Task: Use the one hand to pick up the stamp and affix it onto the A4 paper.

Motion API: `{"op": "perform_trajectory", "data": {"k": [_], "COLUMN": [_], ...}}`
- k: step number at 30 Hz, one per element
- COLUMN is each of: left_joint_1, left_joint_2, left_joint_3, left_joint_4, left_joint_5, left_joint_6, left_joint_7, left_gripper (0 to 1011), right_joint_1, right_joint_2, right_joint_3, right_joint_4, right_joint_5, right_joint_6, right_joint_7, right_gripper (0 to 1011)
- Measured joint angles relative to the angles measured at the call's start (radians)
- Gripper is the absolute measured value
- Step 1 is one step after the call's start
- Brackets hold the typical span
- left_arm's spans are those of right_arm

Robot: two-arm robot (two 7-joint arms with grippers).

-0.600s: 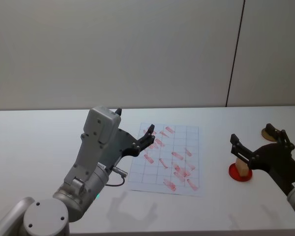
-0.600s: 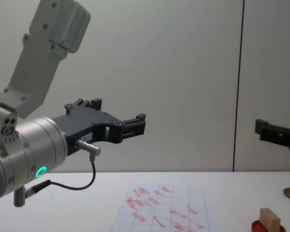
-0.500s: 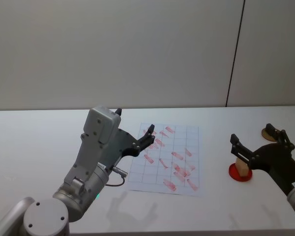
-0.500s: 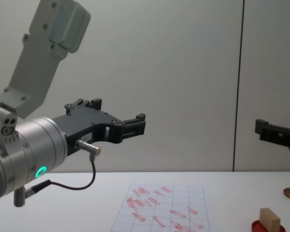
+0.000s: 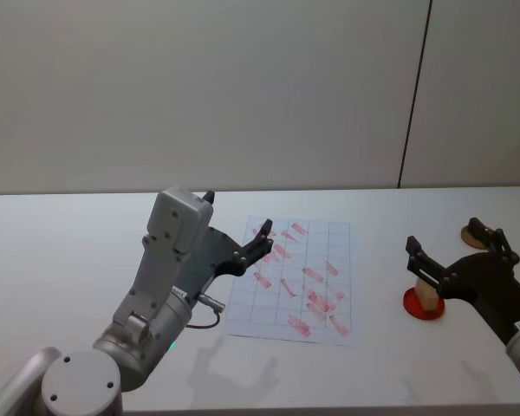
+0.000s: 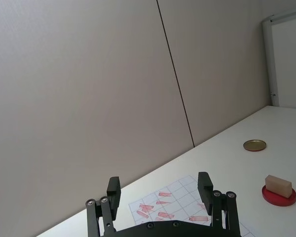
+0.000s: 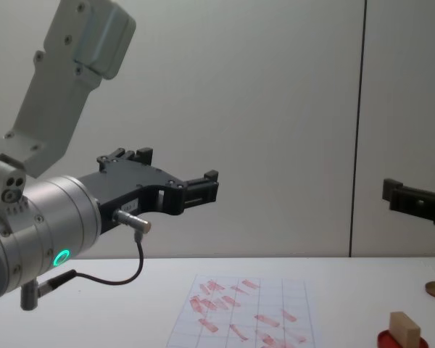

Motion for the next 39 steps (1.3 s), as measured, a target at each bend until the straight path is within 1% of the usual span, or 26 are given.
{"op": "perform_trajectory", "data": {"k": [17, 24, 31, 39], "left_joint_1": [0.0, 0.0, 0.0, 0.0], "left_joint_2": [0.0, 0.0, 0.0, 0.0], "left_joint_3": [0.0, 0.0, 0.0, 0.0], "left_joint_4": [0.0, 0.0, 0.0, 0.0], "left_joint_5": [0.0, 0.0, 0.0, 0.0], "left_joint_6": [0.0, 0.0, 0.0, 0.0], "left_joint_7": [0.0, 0.0, 0.0, 0.0], "left_gripper": [993, 993, 993, 993], "right_joint_1": [0.0, -0.001, 0.005, 0.036], "right_joint_2": [-0.002, -0.012, -0.027, -0.048], "right_joint_3": [0.0, -0.001, -0.001, 0.001], "right_joint_4": [-0.006, -0.02, -0.024, 0.01], "right_joint_5": [-0.001, -0.001, -0.004, -0.024], "right_joint_6": [0.007, 0.047, 0.096, 0.166], "right_joint_7": [-0.004, -0.035, -0.079, -0.123], "right_gripper": [1001, 1001, 1001, 1001]}}
